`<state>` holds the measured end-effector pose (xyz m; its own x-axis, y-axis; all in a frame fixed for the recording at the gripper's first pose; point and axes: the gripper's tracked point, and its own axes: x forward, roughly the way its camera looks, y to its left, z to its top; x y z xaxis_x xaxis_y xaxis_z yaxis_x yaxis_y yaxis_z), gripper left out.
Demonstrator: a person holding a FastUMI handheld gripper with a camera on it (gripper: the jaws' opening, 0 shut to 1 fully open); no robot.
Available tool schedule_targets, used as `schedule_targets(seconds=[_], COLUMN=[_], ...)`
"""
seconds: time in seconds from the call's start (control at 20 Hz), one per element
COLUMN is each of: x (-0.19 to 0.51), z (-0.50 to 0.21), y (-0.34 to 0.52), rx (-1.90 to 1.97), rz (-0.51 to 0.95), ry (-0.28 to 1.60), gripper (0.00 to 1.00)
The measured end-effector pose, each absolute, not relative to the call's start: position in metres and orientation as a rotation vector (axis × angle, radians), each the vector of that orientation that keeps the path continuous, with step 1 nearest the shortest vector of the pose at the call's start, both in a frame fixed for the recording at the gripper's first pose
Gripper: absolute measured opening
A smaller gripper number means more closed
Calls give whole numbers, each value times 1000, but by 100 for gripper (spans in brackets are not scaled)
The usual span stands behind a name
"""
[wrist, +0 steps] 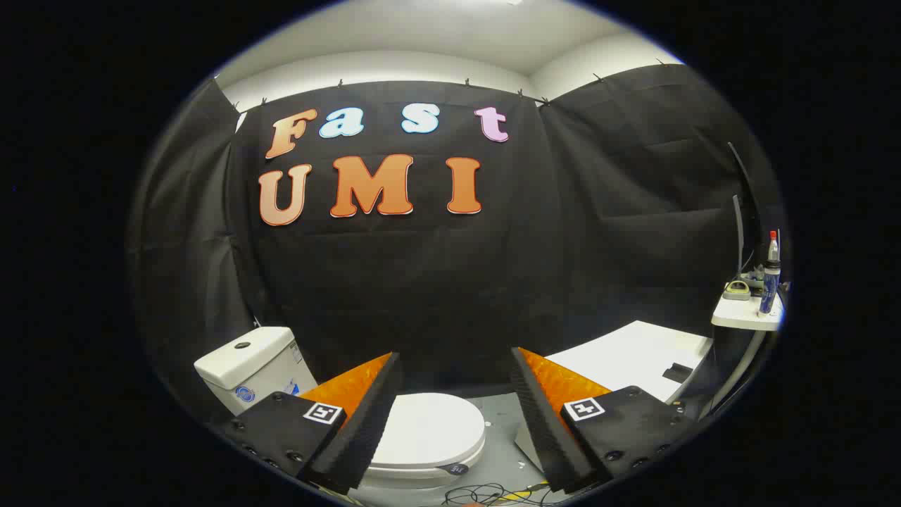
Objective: Open the toilet lid.
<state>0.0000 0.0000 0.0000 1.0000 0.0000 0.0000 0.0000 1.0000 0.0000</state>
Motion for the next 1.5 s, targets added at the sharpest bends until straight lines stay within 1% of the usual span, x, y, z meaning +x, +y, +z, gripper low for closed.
schedule_targets(seconds=[0.55, 1.0, 1.3, 1.4, 1.5], x=[-3, 2, 29, 44, 61], z=[4, -7, -50, -77, -122], y=[3, 3, 1, -7, -18], rx=[-9, 23, 113, 164, 222], rz=[4, 25, 83, 88, 84], ry=[-12, 12, 94, 137, 223], gripper=[98, 99, 99, 100, 99])
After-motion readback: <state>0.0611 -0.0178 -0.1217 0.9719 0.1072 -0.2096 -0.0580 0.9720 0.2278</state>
